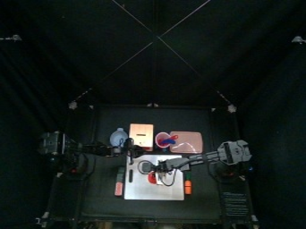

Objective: Get the cutter from the drawer then cut the dough then place the extra dough in the bowl
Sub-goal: Cut the dough

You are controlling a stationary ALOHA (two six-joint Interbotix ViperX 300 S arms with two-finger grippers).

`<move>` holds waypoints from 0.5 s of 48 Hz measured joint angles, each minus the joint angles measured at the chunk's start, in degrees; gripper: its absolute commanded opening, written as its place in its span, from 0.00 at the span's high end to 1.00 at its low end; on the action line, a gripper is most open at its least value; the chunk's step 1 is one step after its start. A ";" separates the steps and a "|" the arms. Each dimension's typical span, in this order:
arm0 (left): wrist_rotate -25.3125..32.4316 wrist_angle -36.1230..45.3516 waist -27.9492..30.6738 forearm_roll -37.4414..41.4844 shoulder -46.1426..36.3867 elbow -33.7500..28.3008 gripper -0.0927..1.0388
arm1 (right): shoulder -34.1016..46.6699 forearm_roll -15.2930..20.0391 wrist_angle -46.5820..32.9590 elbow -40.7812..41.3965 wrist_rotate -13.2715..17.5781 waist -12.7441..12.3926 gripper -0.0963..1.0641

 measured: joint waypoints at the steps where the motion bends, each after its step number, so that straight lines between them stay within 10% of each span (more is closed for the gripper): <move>1: 0.00 0.00 0.00 -0.09 0.00 0.00 0.35 | 0.09 0.09 -0.09 0.00 0.00 0.00 0.39; 24: -0.09 0.09 -0.26 -0.09 1.58 0.09 0.35 | 1.32 0.18 -1.14 -0.44 0.09 0.09 0.39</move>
